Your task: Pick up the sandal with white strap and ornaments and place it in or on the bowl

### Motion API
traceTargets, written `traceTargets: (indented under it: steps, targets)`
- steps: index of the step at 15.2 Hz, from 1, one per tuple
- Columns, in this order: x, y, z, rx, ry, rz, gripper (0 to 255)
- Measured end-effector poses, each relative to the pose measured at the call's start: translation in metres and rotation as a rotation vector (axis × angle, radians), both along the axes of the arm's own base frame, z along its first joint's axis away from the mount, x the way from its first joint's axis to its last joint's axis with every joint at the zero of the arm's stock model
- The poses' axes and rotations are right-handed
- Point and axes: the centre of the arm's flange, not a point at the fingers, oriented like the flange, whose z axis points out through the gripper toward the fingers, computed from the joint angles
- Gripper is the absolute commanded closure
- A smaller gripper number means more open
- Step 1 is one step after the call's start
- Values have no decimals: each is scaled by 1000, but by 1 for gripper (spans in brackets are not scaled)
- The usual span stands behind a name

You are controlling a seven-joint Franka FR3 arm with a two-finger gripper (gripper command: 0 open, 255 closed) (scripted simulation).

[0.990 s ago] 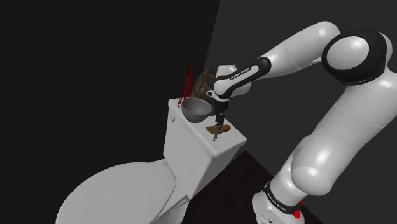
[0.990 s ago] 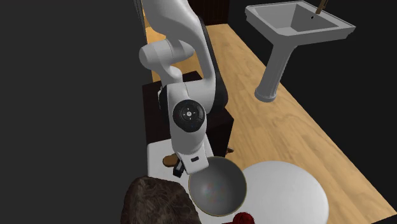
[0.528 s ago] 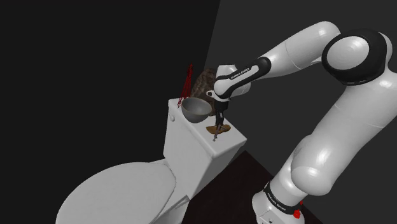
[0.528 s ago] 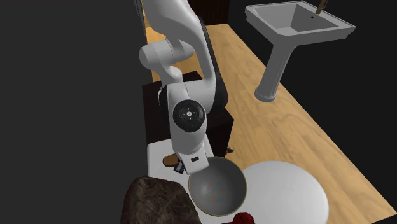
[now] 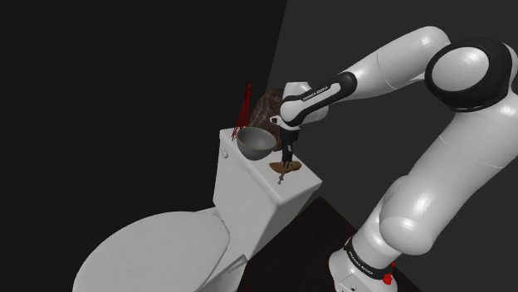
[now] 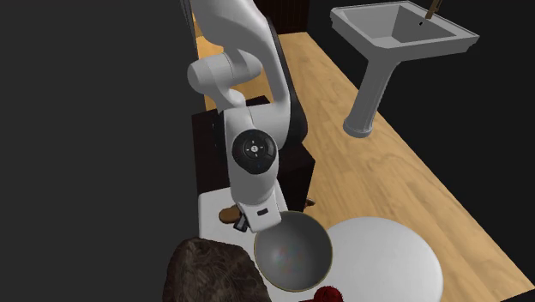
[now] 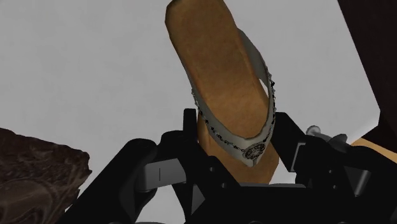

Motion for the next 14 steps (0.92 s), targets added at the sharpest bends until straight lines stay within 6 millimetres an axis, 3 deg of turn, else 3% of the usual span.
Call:
traceTargets:
  steps: [14]
  targets:
    - [1, -1, 73, 0, 0, 0, 255]
